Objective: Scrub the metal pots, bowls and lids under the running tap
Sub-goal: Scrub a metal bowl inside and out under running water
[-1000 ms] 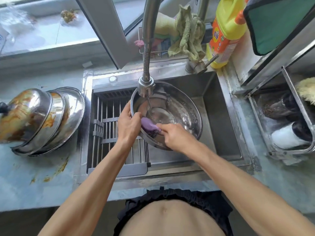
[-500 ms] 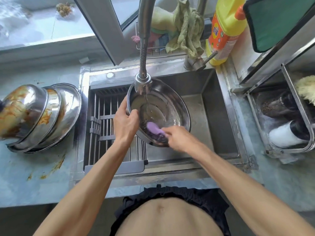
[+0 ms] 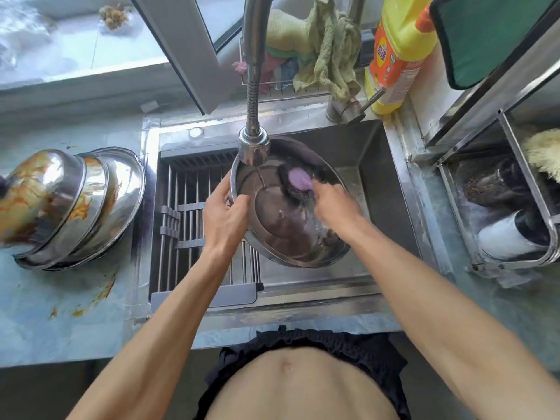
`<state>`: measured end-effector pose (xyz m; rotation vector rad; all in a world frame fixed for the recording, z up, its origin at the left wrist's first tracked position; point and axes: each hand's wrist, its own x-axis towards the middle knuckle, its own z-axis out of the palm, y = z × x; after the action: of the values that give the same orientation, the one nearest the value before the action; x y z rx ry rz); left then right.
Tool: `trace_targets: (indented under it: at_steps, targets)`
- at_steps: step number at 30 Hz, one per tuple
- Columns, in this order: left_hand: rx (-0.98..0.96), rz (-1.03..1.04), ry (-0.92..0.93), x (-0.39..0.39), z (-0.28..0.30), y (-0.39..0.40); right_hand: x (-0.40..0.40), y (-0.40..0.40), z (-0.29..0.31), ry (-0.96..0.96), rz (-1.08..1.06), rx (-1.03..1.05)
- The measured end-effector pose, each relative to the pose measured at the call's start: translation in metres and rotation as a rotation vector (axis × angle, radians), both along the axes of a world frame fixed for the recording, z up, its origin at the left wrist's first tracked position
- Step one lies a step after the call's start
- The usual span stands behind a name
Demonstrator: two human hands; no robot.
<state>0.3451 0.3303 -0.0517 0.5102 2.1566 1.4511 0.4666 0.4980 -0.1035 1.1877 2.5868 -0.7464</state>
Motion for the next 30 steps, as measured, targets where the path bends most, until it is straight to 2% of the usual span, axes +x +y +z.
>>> trace_targets:
  at_steps: [5,7,9,13,15,19,22,27,30]
  targets:
    - [-0.054,0.047,0.025,-0.011,-0.006,-0.001,0.031,-0.02,-0.003,-0.228,0.085,-0.25]
    - [-0.071,0.023,0.03,-0.01,-0.012,0.002,0.038,-0.035,0.008,-0.217,0.13,-0.386]
    - [-0.085,0.006,0.018,-0.009,-0.017,0.005,0.039,-0.049,0.019,-0.106,0.162,-0.485]
    - [-0.078,-0.019,0.011,-0.004,-0.017,0.006,0.01,-0.057,0.031,0.218,0.093,-0.44]
    - [-0.041,-0.03,-0.022,-0.001,-0.012,0.004,-0.009,-0.043,0.025,0.25,0.056,-0.364]
    - [0.002,-0.012,-0.09,0.001,-0.002,-0.006,-0.024,-0.002,0.014,0.135,0.05,-0.152]
    - [0.022,0.043,-0.13,-0.001,0.004,-0.008,-0.011,0.008,0.007,0.038,0.008,-0.103]
    - [0.003,0.085,-0.117,-0.005,-0.001,-0.011,0.013,-0.022,0.002,-0.111,0.039,-0.215]
    - [-0.031,0.094,-0.14,-0.004,-0.006,-0.009,0.022,-0.047,0.019,-0.062,0.136,-0.383]
